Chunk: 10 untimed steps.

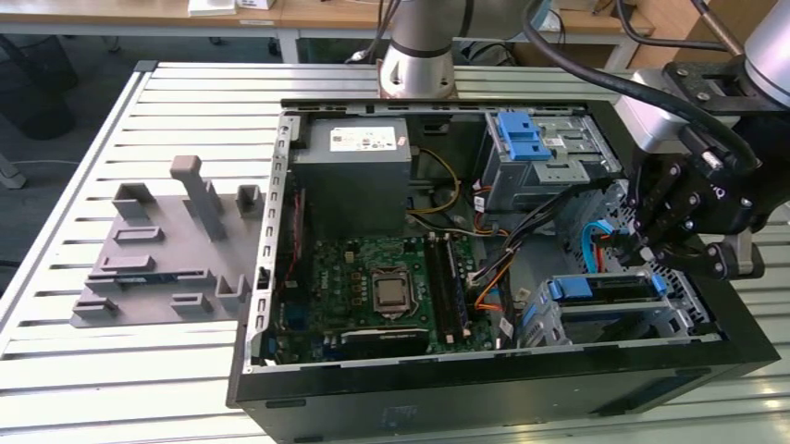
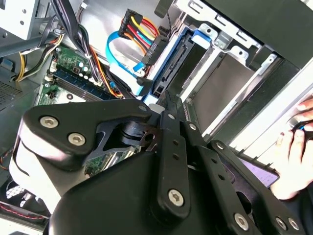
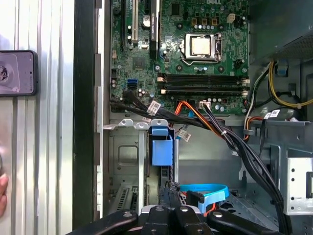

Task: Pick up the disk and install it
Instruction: 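Insert the first disk wire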

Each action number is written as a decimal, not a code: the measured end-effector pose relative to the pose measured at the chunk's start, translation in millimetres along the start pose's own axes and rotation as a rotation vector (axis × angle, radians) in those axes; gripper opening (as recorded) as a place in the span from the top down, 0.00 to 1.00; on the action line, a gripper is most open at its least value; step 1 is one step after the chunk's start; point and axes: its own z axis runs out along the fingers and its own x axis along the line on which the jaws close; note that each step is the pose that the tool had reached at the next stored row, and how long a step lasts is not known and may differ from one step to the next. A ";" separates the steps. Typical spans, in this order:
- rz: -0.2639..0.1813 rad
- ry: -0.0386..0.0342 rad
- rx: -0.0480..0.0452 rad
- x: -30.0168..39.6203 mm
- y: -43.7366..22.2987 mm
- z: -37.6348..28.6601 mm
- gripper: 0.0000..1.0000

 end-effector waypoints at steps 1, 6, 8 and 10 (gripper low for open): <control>0.000 -0.0001 0.0000 -0.1 -1.2 0.1 0.89; 0.000 -0.0002 0.0000 -1.2 -9.3 0.3 0.89; 0.000 -0.0001 0.0000 -2.6 -14.0 0.4 0.89; 0.000 -0.0002 0.0000 -4.6 -17.1 0.8 0.89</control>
